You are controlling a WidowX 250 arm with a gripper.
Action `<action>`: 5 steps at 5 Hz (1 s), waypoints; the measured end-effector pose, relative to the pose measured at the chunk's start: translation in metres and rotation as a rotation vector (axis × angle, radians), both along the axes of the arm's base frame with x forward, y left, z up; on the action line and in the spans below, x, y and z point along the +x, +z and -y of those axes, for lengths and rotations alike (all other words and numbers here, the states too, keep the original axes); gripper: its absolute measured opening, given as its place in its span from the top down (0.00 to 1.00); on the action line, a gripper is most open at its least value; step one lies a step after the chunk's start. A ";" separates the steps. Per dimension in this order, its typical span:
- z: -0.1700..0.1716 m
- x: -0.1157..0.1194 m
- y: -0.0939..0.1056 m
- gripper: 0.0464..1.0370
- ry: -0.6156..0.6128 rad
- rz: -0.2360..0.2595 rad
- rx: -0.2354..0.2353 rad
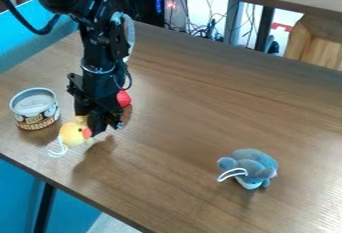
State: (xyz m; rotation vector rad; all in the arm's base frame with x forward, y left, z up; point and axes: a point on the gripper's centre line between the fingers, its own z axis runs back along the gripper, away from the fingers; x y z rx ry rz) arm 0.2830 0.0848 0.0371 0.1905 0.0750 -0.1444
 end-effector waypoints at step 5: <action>-0.007 -0.009 0.015 0.03 0.119 0.132 -0.231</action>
